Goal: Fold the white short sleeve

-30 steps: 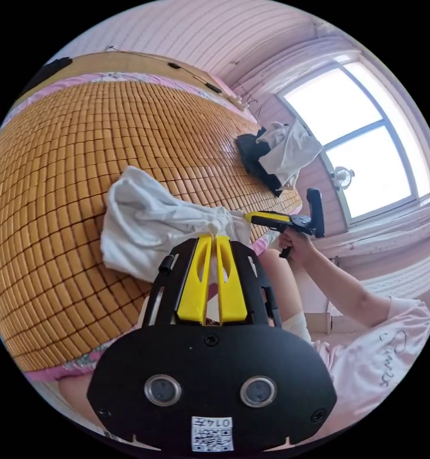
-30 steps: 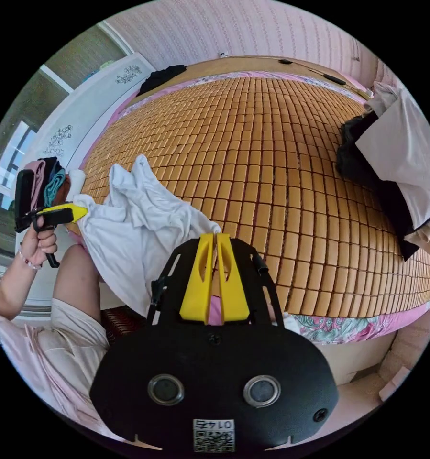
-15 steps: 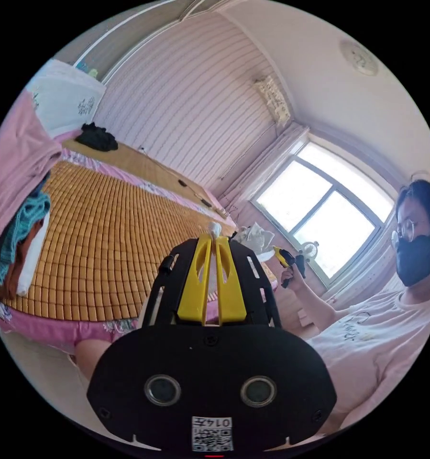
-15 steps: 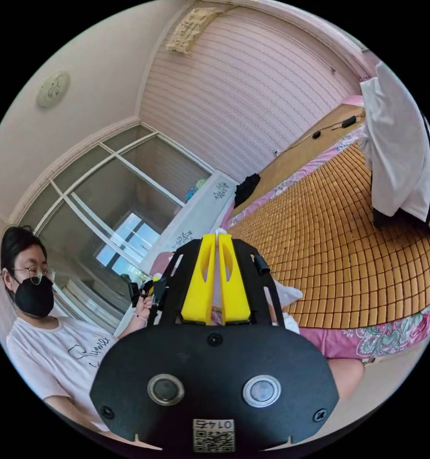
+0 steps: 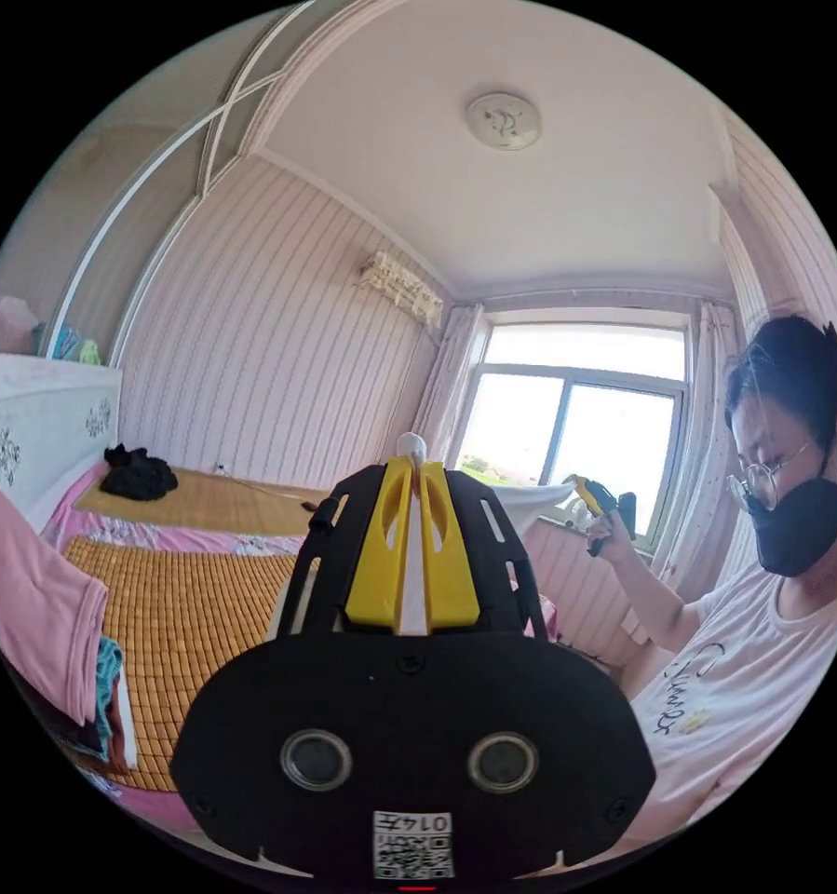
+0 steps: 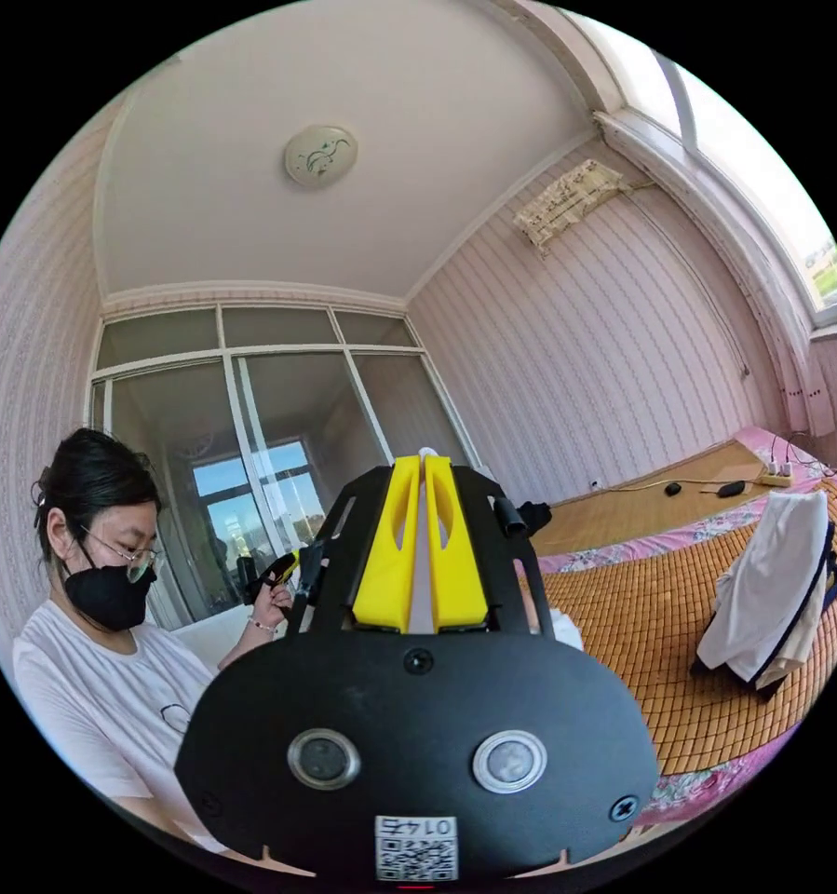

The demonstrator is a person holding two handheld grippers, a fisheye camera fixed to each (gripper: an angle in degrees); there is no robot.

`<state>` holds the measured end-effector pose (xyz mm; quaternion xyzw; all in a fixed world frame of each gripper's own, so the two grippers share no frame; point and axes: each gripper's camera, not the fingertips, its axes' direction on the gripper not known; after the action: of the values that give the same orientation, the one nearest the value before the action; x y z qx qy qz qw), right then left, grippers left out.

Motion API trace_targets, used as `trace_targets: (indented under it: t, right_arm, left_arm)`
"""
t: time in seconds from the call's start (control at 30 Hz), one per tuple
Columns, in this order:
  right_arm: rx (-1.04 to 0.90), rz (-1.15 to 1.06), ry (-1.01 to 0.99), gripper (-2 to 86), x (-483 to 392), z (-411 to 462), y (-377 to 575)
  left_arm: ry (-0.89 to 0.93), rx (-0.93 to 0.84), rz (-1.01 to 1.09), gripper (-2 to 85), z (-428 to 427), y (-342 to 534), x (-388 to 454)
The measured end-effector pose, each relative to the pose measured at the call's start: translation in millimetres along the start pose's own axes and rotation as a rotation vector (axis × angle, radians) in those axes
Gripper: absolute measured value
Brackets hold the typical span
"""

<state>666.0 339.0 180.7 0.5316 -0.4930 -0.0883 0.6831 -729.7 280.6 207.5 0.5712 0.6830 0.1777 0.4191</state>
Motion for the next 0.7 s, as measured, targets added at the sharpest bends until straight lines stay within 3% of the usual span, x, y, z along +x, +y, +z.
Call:
trace_targets:
  t: [0.2, 0.37, 0.53, 0.7]
  right_arm:
    - [0.148, -0.239, -0.135, 0.0, -81, -47, -33]
    - [0.161, -0.36, -0.102, 0.0, -114, -39, -71]
    - [-0.08, -0.269, 0.147, 0.1, -66, 32, -81]
    - [-0.408, -0.001, 0.368, 0.1, 49, 129, -9]
  left_arm:
    - [0.032, 0.208, 0.167, -1.0, -86, -43, 56]
    - [0.006, 0.244, 0.24, -1.0, -109, -87, 76]
    - [-0.087, 0.086, 0.138, -1.0, -67, -106, 39]
    - [-0.25, -0.224, -0.116, -1.0, 35, -62, -54]
